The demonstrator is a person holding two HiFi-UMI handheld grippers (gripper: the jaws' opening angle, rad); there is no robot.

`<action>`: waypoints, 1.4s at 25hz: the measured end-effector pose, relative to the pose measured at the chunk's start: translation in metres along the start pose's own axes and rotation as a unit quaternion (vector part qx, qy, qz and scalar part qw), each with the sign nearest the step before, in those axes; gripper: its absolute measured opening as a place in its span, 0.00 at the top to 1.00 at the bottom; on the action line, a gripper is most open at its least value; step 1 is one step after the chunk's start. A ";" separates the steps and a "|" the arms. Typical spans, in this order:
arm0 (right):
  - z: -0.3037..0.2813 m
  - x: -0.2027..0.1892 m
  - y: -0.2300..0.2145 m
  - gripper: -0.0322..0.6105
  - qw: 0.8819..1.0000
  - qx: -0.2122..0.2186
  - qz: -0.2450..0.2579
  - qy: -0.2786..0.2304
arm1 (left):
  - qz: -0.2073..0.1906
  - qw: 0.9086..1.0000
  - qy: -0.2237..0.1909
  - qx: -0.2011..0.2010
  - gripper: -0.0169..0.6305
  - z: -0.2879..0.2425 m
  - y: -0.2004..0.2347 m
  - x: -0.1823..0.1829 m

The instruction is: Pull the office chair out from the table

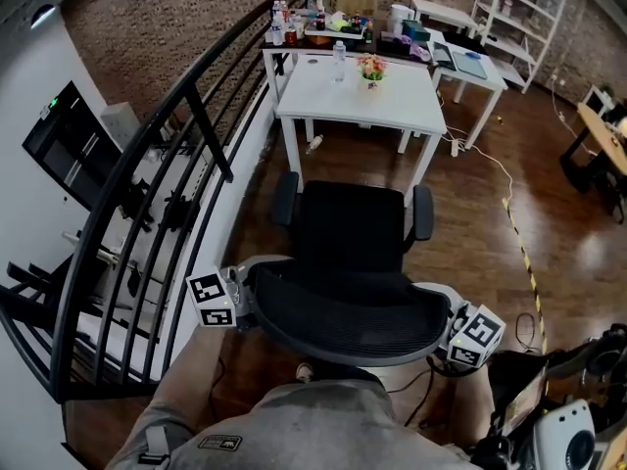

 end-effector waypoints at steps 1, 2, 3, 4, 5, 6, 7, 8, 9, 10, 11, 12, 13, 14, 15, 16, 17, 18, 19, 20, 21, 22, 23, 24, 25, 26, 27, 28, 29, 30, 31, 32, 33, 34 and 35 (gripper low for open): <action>0.000 -0.001 0.003 0.63 1.000 0.000 0.000 0.000 | 0.000 1.000 0.000 -0.001 0.60 0.002 -0.001 -0.001; 0.000 -0.002 0.005 0.63 1.000 -0.001 -0.001 0.000 | 0.000 1.000 0.000 -0.002 0.60 0.004 -0.003 -0.002; 0.001 -0.003 0.007 0.63 1.000 -0.001 -0.002 0.000 | 0.001 1.000 0.000 -0.002 0.60 0.005 -0.004 -0.003; 0.002 -0.004 0.009 0.63 1.000 -0.001 -0.003 0.000 | 0.001 1.000 0.000 -0.002 0.60 0.005 -0.006 -0.003; 0.004 -0.004 0.010 0.63 1.000 -0.002 -0.002 0.000 | 0.001 1.000 0.000 -0.003 0.60 0.006 -0.007 -0.004; 0.004 -0.004 0.011 0.63 1.000 -0.004 -0.002 -0.001 | 0.000 1.000 -0.001 -0.003 0.60 0.005 -0.008 -0.004; 0.004 -0.004 0.011 0.63 1.000 -0.006 0.000 -0.002 | -0.001 1.000 -0.001 -0.003 0.60 0.005 -0.008 -0.004; 0.004 -0.004 0.011 0.62 1.000 -0.008 0.001 -0.002 | -0.002 1.000 -0.002 -0.004 0.60 0.006 -0.007 -0.004; 0.004 -0.005 0.012 0.62 1.000 -0.012 0.003 -0.004 | -0.005 1.000 -0.002 -0.004 0.59 0.006 -0.008 -0.003; 0.003 -0.005 0.013 0.61 1.000 -0.016 0.005 -0.005 | -0.008 1.000 -0.002 -0.004 0.59 0.006 -0.008 -0.003; 0.003 -0.005 0.015 0.59 1.000 -0.022 0.009 -0.006 | -0.014 1.000 -0.003 -0.003 0.59 0.006 -0.009 -0.003; 0.003 -0.004 0.016 0.57 0.999 -0.031 0.014 -0.007 | -0.021 1.000 -0.003 -0.001 0.56 0.007 -0.010 -0.003; 0.002 -0.003 0.017 0.54 0.999 -0.042 0.020 -0.008 | -0.030 1.000 -0.005 0.003 0.55 0.007 -0.011 -0.002; 0.003 -0.003 0.018 0.52 0.998 -0.056 0.028 -0.008 | -0.038 0.999 -0.007 0.008 0.54 0.009 -0.011 -0.001; 0.004 -0.002 0.020 0.50 0.997 -0.071 0.034 -0.009 | -0.047 0.999 -0.009 0.015 0.53 0.013 -0.012 0.000; 0.006 -0.002 0.021 0.49 0.995 -0.086 0.039 -0.009 | -0.054 0.998 -0.012 0.023 0.52 0.017 -0.012 0.001; 0.008 -0.002 0.022 0.48 0.994 -0.102 0.042 -0.010 | -0.060 0.998 -0.014 0.032 0.52 0.022 -0.012 0.002; 0.010 -0.001 0.024 0.46 0.992 -0.119 0.046 -0.011 | -0.065 0.997 -0.017 0.042 0.52 0.029 -0.013 0.002; 0.013 0.000 0.025 0.45 0.989 -0.137 0.050 -0.011 | -0.067 0.996 -0.020 0.051 0.52 0.036 -0.013 0.003; 0.016 0.000 0.027 0.43 0.986 -0.155 0.055 -0.012 | -0.067 0.996 -0.022 0.059 0.52 0.044 -0.014 0.003; 0.019 0.001 0.028 0.43 0.983 -0.173 0.059 -0.014 | -0.065 0.996 -0.023 0.064 0.51 0.051 -0.016 0.003; 0.023 0.002 0.030 0.43 0.980 -0.190 0.062 -0.017 | -0.062 0.995 -0.024 0.068 0.49 0.057 -0.018 0.002; 0.028 0.003 0.033 0.43 0.977 -0.205 0.063 -0.020 | -0.060 0.995 -0.024 0.070 0.47 0.062 -0.021 0.002; 0.032 0.003 0.035 0.43 0.974 -0.217 0.062 -0.023 | -0.059 0.995 -0.025 0.073 0.46 0.067 -0.023 0.001; 0.036 0.003 0.037 0.42 0.972 -0.227 0.061 -0.024 | -0.057 0.995 -0.027 0.076 0.46 0.070 -0.026 -0.001; 0.040 0.003 0.039 0.42 0.970 -0.234 0.060 -0.024 | -0.056 0.995 -0.029 0.081 0.45 0.072 -0.028 -0.002; 0.044 0.002 0.042 0.42 0.969 -0.240 0.060 -0.024 | -0.056 0.994 -0.032 0.087 0.43 0.074 -0.030 -0.003; 0.048 0.001 0.044 0.43 0.967 -0.245 0.061 -0.024 | -0.057 0.993 -0.036 0.094 0.43 0.077 -0.033 -0.004; 0.051 0.000 0.047 0.43 0.966 -0.250 0.062 -0.025 | -0.059 0.992 -0.038 0.100 0.45 0.080 -0.035 -0.005; 0.054 -0.001 0.049 0.42 0.965 -0.254 0.062 -0.027 | -0.061 0.992 -0.039 0.104 0.50 0.083 -0.039 -0.006; 0.055 -0.001 0.052 0.43 0.965 -0.255 0.060 -0.029 | -0.061 0.992 -0.039 0.107 0.51 0.087 -0.043 -0.008; 0.057 -0.002 0.056 0.43 0.965 -0.254 0.058 -0.032 | -0.059 0.992 -0.038 0.109 0.53 0.090 -0.049 -0.010; 0.057 -0.002 0.061 0.43 0.966 -0.249 0.057 -0.032 | -0.056 0.992 -0.037 0.109 0.55 0.092 -0.054 -0.013; 0.057 -0.003 0.066 0.45 0.968 -0.242 0.056 -0.032 | -0.053 0.992 -0.036 0.109 0.59 0.093 -0.061 -0.015; 0.057 -0.003 0.072 0.47 0.970 -0.234 0.057 -0.031 | -0.050 0.992 -0.035 0.109 0.63 0.093 -0.068 -0.018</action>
Point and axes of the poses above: the fingertips, and each gripper's own axes: z backward along the fingers, y to its left, x out of its top, the point moved 6 cm from there along z, backward along the fingers, and after that the axes turned 14 degrees about -y, right-handed, at the moved point
